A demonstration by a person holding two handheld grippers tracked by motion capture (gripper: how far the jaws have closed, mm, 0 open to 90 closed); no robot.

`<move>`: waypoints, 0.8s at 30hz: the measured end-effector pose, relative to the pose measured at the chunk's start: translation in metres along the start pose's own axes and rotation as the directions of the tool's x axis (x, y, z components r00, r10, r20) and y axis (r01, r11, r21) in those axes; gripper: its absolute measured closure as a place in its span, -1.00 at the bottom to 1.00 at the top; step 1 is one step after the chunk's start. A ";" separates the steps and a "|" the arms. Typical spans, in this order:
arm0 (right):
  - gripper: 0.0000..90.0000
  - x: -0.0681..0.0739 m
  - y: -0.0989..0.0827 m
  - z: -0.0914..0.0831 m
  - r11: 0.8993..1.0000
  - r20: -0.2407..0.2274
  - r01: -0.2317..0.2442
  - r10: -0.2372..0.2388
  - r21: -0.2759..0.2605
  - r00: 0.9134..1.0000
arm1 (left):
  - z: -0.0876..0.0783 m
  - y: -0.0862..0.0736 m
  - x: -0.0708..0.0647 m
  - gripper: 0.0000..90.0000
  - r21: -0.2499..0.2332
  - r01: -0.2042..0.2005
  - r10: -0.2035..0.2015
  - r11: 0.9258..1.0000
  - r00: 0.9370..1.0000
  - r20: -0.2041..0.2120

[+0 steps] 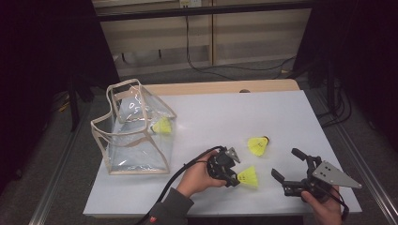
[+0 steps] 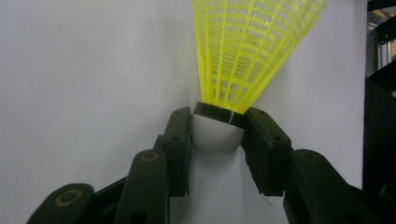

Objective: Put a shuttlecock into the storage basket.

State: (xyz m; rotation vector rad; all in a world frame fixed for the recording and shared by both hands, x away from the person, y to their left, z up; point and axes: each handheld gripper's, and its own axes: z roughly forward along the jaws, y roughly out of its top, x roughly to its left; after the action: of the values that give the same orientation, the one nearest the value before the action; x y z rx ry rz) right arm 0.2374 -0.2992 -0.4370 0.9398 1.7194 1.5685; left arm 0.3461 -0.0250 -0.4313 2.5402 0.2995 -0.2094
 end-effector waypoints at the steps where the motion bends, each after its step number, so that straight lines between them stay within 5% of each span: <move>1: -0.97 0.000 0.000 0.000 1.000 0.000 0.000 0.000 0.000 1.000 | 0.000 0.000 -0.001 0.41 -0.009 0.026 -0.026 1.000 1.000 0.003; 9: -0.97 0.001 0.000 0.000 1.000 -0.005 0.002 -0.002 0.000 1.000 | -0.009 0.000 0.001 0.41 0.018 0.061 -0.061 0.998 0.998 -0.016; 13: -0.98 0.000 0.000 0.000 1.000 -0.002 0.003 -0.003 -0.001 1.000 | -0.013 -0.001 0.003 0.41 -0.008 0.081 -0.081 0.997 0.997 0.017; 18: -0.97 0.001 0.000 0.000 1.000 -0.006 -0.001 0.001 0.000 1.000 | -0.018 -0.003 0.003 0.41 -0.025 0.133 -0.132 0.991 0.991 0.015; 19: -0.97 0.001 0.000 0.000 1.000 -0.006 -0.001 0.001 0.000 1.000 | -0.021 -0.003 0.004 0.41 -0.004 0.112 -0.112 0.994 0.994 0.018; 24: -0.98 0.001 0.000 0.000 1.000 -0.002 -0.003 0.003 0.001 1.000 | -0.031 -0.005 0.005 0.41 -0.013 0.141 -0.141 0.990 0.990 0.013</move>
State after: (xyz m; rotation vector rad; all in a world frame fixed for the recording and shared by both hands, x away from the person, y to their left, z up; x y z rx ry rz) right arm 0.2371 -0.2988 -0.4372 0.9422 1.7216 1.5708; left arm 0.3520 -0.0034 -0.4093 2.5045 0.4755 -0.2751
